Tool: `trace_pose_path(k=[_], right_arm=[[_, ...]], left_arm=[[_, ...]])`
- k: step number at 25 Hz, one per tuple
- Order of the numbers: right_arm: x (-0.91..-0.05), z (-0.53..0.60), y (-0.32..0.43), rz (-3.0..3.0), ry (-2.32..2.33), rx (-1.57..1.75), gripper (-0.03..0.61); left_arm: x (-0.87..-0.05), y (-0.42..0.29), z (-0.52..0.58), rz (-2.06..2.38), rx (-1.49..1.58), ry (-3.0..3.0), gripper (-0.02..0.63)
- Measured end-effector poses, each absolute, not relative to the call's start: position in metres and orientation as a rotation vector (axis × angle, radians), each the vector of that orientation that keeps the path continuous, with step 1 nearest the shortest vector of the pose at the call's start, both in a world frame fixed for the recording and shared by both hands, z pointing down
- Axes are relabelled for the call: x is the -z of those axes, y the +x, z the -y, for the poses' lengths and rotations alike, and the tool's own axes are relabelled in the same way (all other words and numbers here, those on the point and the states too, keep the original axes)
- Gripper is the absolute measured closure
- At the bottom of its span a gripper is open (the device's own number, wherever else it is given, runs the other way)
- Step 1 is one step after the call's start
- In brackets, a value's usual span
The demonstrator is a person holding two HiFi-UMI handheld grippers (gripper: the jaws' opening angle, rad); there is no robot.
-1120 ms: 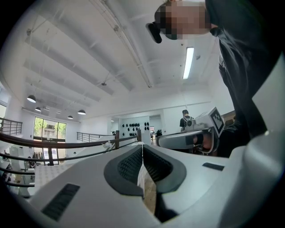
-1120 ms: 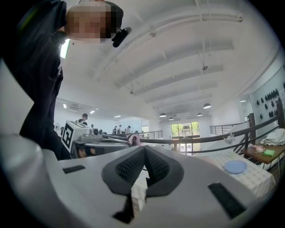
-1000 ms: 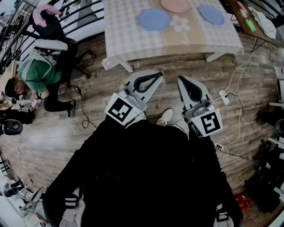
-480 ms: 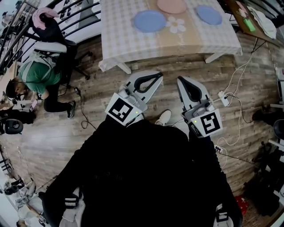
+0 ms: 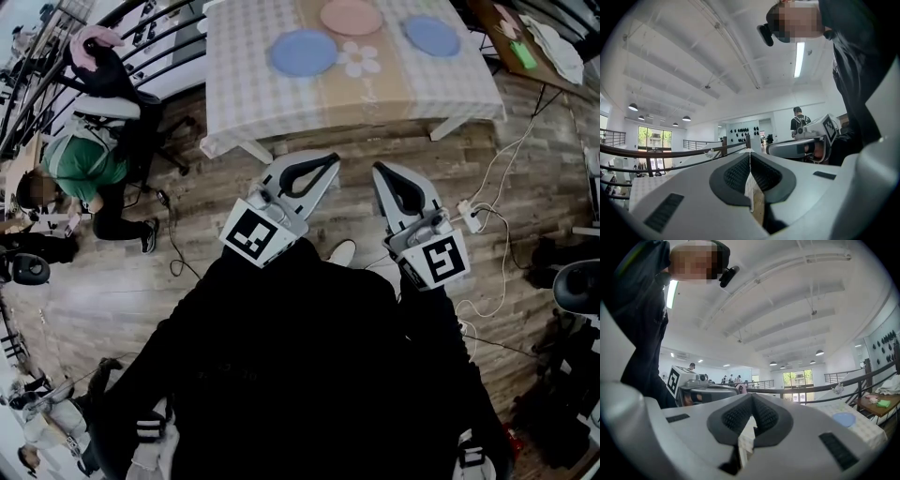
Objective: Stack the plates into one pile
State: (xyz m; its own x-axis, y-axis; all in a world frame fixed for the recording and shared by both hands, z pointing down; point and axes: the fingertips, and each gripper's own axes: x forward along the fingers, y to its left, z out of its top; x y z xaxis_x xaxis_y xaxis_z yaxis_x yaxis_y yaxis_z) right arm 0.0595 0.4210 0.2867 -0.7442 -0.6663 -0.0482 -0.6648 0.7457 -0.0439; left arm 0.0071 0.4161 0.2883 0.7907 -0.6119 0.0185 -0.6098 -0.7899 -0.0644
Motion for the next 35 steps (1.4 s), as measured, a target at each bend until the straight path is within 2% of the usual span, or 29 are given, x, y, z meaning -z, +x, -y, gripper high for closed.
trace_pose_path(k=[16, 35], right_arm=[[-0.300, -0.343, 0.082, -2.922, -1.106, 0.022, 0.572], [-0.303, -0.088, 0.033, -3.011, -1.085, 0.048, 0.572]], left_arm=[[-0.304, 0.035, -0.339, -0.986, 0.023, -2.946, 0.592], [-0.301, 0.010, -0.083, -0.943, -0.026, -2.996, 0.592]])
